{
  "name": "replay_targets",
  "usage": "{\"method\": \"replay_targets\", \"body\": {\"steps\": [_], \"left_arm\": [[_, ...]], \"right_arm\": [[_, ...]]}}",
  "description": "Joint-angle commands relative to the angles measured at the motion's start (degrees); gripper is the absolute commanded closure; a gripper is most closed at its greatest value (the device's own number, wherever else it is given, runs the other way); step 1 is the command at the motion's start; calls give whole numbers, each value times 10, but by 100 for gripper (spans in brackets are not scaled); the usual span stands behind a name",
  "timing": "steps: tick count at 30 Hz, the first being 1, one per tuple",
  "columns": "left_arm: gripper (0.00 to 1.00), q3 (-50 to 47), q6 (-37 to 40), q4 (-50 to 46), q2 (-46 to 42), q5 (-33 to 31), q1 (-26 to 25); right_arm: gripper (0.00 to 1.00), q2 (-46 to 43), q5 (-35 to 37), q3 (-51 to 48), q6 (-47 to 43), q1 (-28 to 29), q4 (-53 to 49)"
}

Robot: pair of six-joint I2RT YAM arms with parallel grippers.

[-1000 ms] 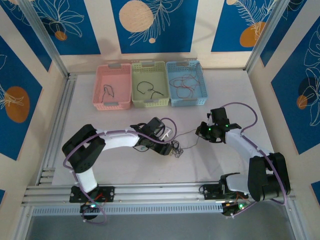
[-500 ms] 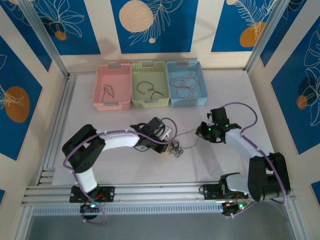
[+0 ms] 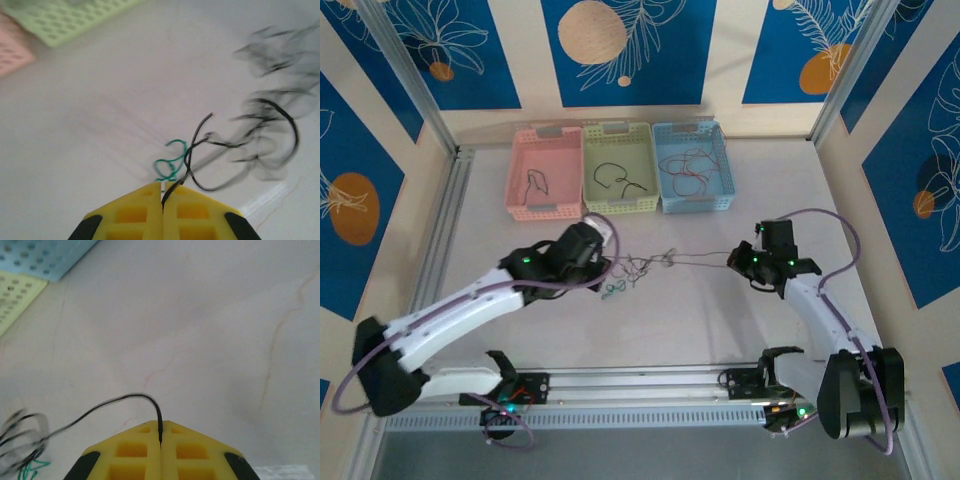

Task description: Untangle the cables

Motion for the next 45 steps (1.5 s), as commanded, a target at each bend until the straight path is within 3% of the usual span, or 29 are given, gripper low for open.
{"method": "replay_targets", "body": {"steps": [1,5,10,14,19,21,23,24,27,30,37,45], "left_arm": [[100,33,-22,-166,-76,-143,16],[100,74,-26,-259,-151,-225,35],[100,102,-20,-294,-208,-254,45],[100,77,-2,-241,-213,-146,45],[100,26,5,-138,-197,14,45],[89,12,7,-97,-183,69,45],[73,5,9,-58,-167,116,45],[62,4,11,-37,-158,140,45],[43,12,20,9,-132,190,45],[27,22,24,44,-106,215,46],[17,27,32,112,-47,303,44],[16,-5,17,210,1,375,43]], "right_arm": [[100,-21,45,-20,23,-38,-31],[100,-36,57,-33,41,-73,-38],[100,-38,37,-41,47,-94,-29],[100,-45,-48,-43,39,-94,4],[100,-116,-239,-15,51,-59,89],[100,-147,-303,23,53,-12,127],[100,-160,-317,72,24,52,130],[100,-161,-319,97,3,90,127],[100,-138,-302,168,-66,182,101],[100,-99,-273,223,-103,230,71],[100,-33,-286,267,-103,256,82],[100,10,-316,281,-98,266,86]]}}
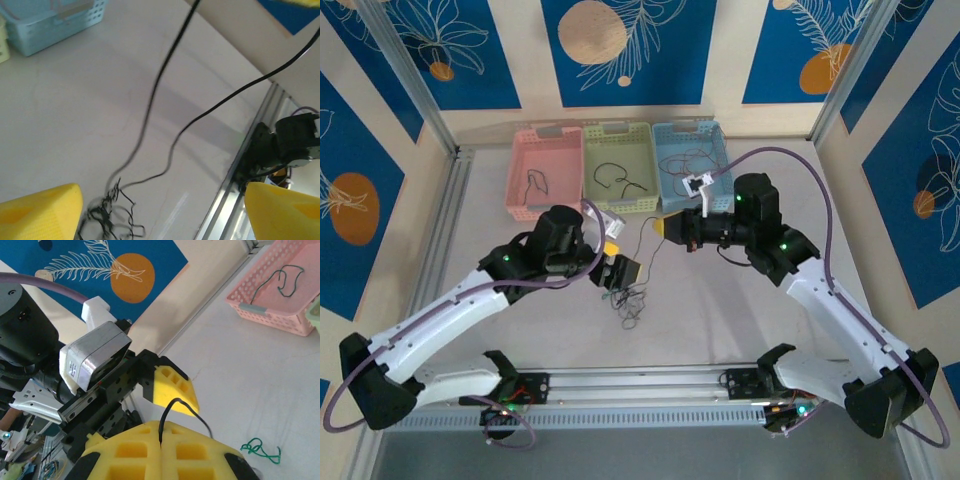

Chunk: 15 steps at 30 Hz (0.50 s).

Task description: Untangle the cables

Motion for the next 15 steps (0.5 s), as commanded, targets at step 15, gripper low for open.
{"method": "replay_targets", "body": {"steps": [15], "left_arm": [[20,18,-17,142,128,-59,1]], "right_arm": [[100,4,-51,3,-12,16,-3]]}}
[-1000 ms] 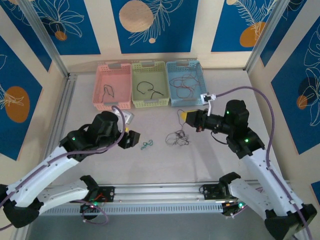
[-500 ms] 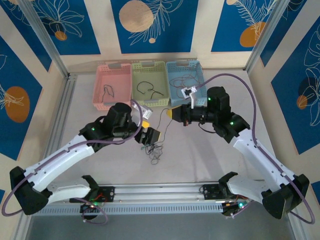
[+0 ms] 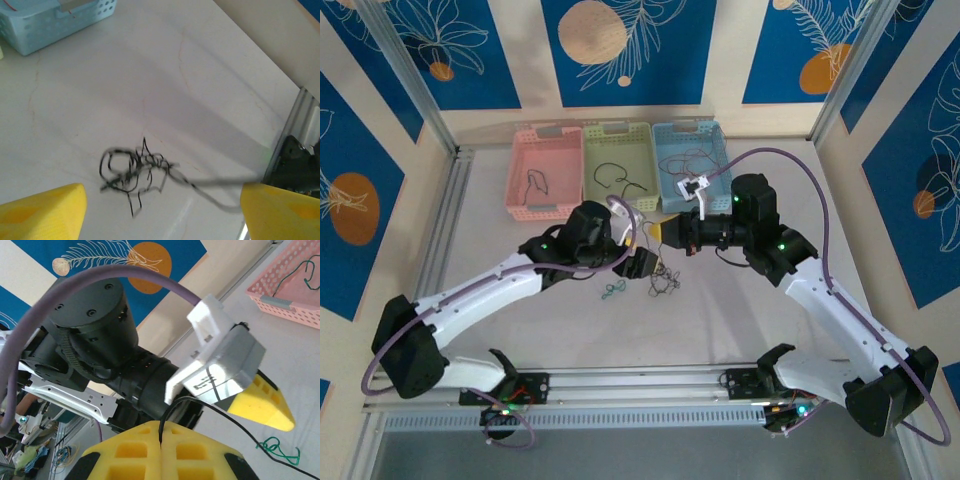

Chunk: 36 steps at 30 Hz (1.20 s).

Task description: Untangle the cables

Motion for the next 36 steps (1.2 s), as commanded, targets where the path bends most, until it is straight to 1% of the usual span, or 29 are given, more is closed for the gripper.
{"method": "replay_targets", "body": {"steps": [1,5,9,10,12,14,16,19,21,25,30,36], "left_arm": [[20,17,-17,47,4,-40,1],[20,-6,-29,93,4,-47,1],[26,-21,-29,121,9,-62,1],[30,-23,-29,124,11,-66,1],[43,-26,-29,129,12,-81,1],[55,-28,-29,131,10,-111,1],[62,-25,-30,119,7,-156,2],[63,-15,-25,83,-5,-221,11],[64,-16,-27,66,-15,-239,28],[66,-21,-34,33,-43,-237,77],[66,-23,-37,-9,-77,-223,143],[65,-18,-36,-69,-106,-213,210]], "right_arm": [[100,3,-20,2,-14,7,-9],[100,3,-24,-3,-15,12,-9],[100,-1,-28,-7,-15,16,-9],[100,-2,-30,-7,-14,17,-9],[100,-7,-35,-10,-13,17,-11],[100,-15,-43,-15,-11,18,-12],[100,-26,-46,-18,-13,18,-20],[100,-51,-46,-25,-19,18,-40],[100,-72,-42,-33,-20,19,-51],[100,-121,-50,-50,-13,18,-69],[100,-171,-57,-53,-11,19,-108],[100,-225,-39,-46,-15,11,-154]]}}
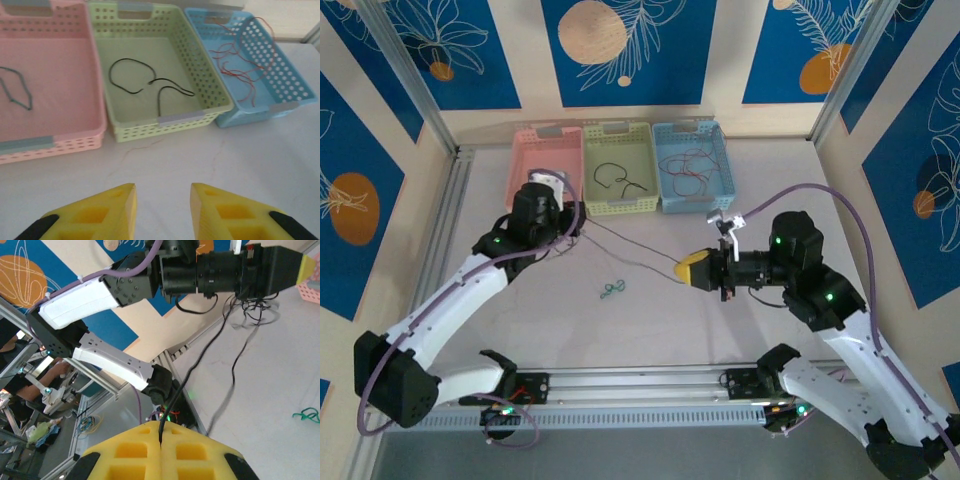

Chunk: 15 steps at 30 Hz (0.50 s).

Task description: Untangle the cables

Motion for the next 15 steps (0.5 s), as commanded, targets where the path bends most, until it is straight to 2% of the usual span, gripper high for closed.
{"method": "replay_targets", "body": {"steps": [1,7,15], "left_arm": [[65,6,-6,-59,-14,0,33],[63,4,-5,-84,-20,2,60],[68,-1,-6,-69,-20,60,64]], "right_arm": [[100,-34,3,0,1,-7,-34],[100,-39,18,-4,9,-23,-28],[100,17,62,-14,18,-35,8]]}}
